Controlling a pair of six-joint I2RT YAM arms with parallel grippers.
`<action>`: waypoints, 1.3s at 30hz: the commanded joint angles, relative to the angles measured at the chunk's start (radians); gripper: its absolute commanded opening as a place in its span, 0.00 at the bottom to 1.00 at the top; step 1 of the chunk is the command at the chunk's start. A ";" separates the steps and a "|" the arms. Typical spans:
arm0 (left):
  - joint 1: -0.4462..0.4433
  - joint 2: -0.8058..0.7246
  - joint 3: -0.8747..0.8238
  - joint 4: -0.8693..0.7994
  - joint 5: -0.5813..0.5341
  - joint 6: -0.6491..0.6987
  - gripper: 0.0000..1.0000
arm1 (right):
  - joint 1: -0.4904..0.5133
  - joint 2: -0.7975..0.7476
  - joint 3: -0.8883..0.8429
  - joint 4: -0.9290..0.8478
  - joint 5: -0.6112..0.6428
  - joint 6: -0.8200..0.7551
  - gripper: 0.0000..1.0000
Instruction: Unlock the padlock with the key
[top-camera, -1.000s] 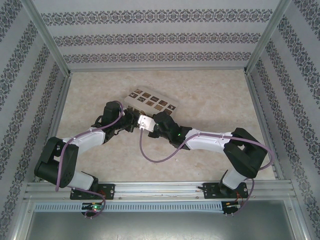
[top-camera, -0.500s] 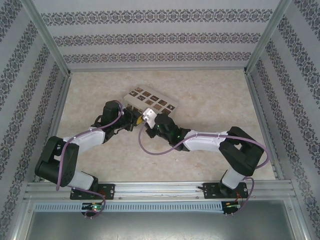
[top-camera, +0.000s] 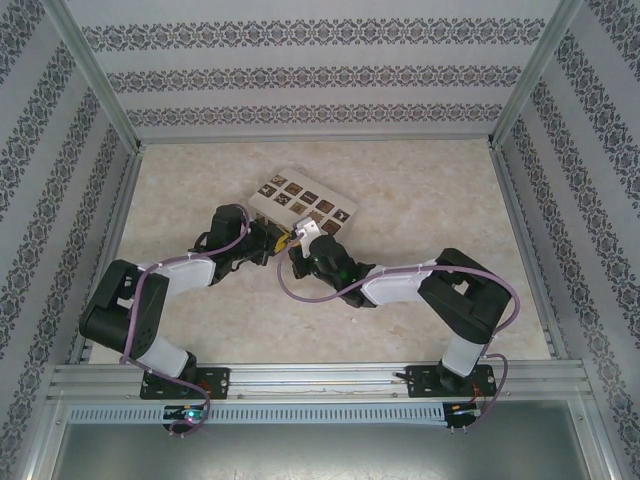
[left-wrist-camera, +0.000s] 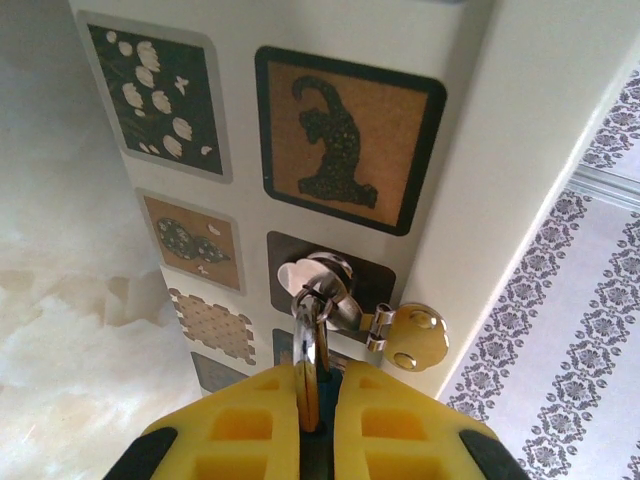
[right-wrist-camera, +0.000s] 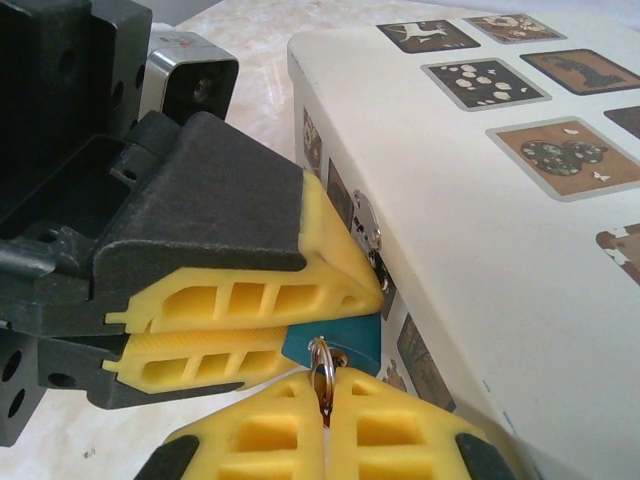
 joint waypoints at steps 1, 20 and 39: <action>-0.034 0.014 -0.011 0.088 0.118 0.011 0.00 | -0.009 0.032 -0.009 0.098 0.083 0.065 0.00; -0.035 -0.011 -0.020 -0.065 0.035 0.154 0.32 | 0.006 0.065 -0.078 0.159 0.125 0.127 0.00; 0.000 -0.361 0.119 -0.597 -0.252 0.603 0.44 | -0.022 -0.100 -0.298 0.227 0.103 0.399 0.00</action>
